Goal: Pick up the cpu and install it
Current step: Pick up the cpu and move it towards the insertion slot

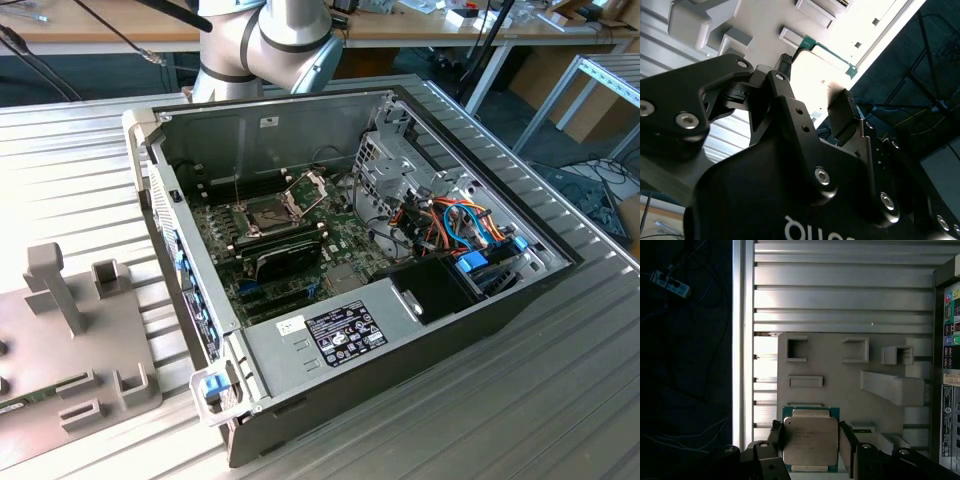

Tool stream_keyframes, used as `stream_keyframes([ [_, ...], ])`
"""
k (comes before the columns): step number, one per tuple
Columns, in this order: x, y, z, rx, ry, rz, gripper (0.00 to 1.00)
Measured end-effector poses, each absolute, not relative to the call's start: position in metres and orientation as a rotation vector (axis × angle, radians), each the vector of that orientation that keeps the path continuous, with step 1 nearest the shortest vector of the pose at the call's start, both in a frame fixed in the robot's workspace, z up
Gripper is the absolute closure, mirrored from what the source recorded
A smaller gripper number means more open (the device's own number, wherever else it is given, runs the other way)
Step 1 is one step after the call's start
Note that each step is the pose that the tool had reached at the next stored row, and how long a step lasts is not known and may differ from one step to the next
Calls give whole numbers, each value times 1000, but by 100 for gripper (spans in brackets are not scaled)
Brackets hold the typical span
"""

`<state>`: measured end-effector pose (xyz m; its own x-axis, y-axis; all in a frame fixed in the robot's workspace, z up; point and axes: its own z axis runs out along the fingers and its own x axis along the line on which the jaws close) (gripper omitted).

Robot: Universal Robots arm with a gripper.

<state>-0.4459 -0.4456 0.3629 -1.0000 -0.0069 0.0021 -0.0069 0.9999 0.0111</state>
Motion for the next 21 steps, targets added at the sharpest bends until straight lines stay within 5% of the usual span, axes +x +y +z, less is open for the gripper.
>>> stream_keyframes([
  [21, -434, -446, 363, 11, -3139, -18, 45],
])
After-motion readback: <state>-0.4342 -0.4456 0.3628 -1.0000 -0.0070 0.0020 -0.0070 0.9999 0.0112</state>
